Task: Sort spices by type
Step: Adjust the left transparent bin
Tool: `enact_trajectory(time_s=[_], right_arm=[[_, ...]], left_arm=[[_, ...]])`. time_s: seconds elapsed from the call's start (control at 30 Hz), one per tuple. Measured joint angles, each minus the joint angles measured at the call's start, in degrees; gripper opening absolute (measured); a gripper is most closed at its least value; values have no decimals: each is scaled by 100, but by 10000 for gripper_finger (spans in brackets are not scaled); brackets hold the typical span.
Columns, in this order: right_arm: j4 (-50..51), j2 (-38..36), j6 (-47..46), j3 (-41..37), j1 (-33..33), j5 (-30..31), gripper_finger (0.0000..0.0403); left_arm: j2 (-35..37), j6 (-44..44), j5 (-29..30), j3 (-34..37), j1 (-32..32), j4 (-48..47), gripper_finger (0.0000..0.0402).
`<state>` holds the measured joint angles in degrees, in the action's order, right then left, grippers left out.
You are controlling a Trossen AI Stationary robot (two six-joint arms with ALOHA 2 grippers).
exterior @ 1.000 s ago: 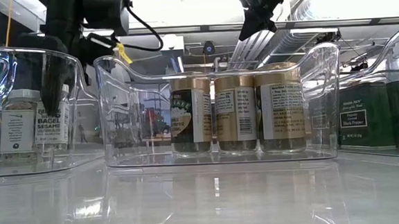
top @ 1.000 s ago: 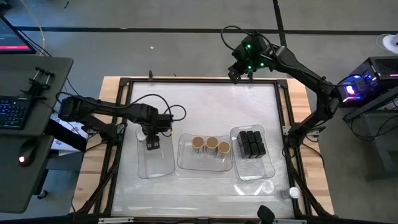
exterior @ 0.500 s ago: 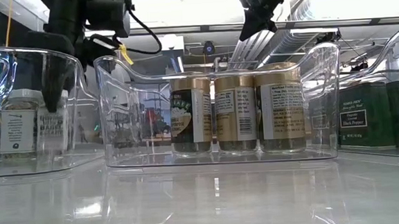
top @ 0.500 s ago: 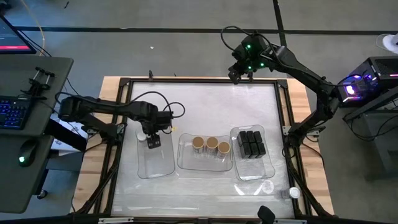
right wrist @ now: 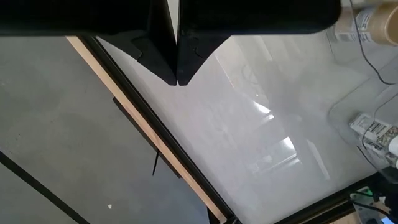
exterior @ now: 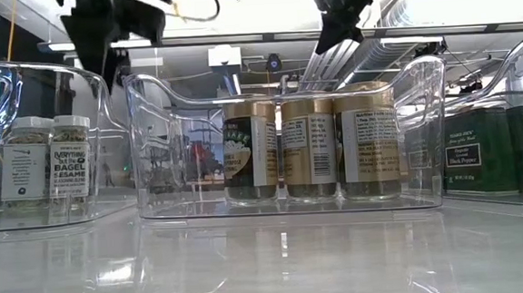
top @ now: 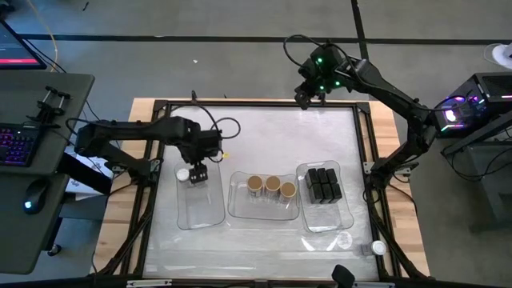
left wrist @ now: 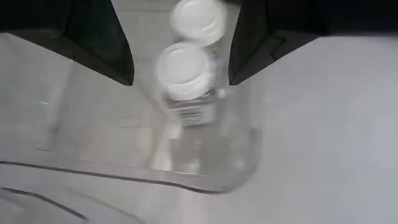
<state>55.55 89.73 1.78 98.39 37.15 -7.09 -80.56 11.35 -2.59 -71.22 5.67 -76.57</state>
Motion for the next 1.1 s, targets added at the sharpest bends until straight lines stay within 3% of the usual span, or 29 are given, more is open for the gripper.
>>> enact_trajectory(time_s=[0.1,0.2,0.27,0.37,0.43,0.6,0.9,1.1], right_arm=[[78,-1,7,0,0,0,0],[92,-2,35,0,0,0,0],[85,-2,44,0,0,0,0],[85,-2,82,0,0,2,0],[85,-2,83,0,0,1,0],[98,-2,83,0,0,4,0],[85,-2,84,0,0,4,0],[83,-2,83,0,0,4,0]], left_arm=[[186,31,903,-188,5,-151,238],[332,231,1515,-43,224,-121,200],[383,475,1670,196,459,-88,152],[473,619,1675,689,797,275,49],[476,667,1572,1026,967,571,15],[444,1020,1056,1446,1168,800,3],[464,1625,599,1451,1138,903,0],[464,1917,603,1451,991,1079,0]])
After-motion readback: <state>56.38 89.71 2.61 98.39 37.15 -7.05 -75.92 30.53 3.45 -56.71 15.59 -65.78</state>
